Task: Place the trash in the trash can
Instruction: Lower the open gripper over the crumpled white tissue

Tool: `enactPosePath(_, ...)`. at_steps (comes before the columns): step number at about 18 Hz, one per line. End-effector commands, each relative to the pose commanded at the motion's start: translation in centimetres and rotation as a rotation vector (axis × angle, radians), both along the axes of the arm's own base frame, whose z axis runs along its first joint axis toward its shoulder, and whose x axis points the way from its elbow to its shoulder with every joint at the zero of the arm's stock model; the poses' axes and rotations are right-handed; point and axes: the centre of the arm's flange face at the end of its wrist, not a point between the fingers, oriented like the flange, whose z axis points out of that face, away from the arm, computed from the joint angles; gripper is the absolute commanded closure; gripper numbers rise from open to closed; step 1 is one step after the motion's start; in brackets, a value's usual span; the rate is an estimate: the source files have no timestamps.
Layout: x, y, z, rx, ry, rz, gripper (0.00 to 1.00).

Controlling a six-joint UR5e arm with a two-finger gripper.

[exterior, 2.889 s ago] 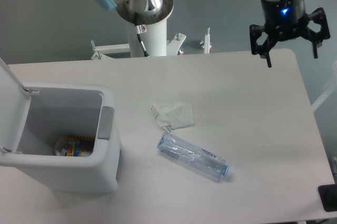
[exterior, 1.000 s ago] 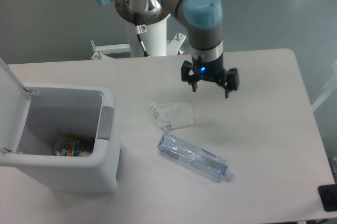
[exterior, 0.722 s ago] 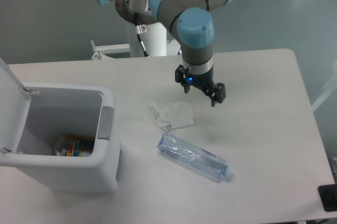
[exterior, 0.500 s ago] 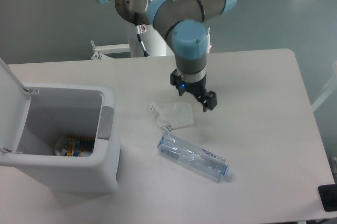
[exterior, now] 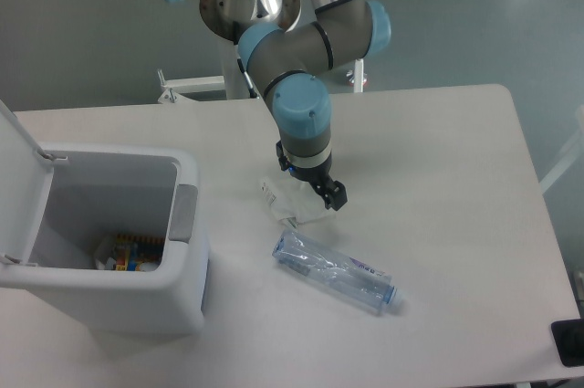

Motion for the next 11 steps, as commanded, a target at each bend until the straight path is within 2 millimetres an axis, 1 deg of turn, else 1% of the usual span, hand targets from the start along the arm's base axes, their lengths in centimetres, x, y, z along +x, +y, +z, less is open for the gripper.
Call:
enactPosePath(5, 0.1, 0.2, -0.1, 0.003, 0.010, 0.004, 0.00)
enactPosePath(6, 0.0, 0.2, 0.0, 0.004, 0.014, 0.006, 0.07)
enactPosePath(7, -0.1, 0.3, 0.1, 0.007, 0.019, 0.013, 0.17)
enactPosePath(8, -0.2, 0.4, 0.3, 0.014, 0.025, 0.042, 0.30)
enactPosePath(10, -0.6, 0.8, 0.7, 0.030, 0.043, 0.117, 0.60)
enactPosePath(11, -0.7, 1.0, 0.9, 0.037, 0.048, 0.130, 0.72)
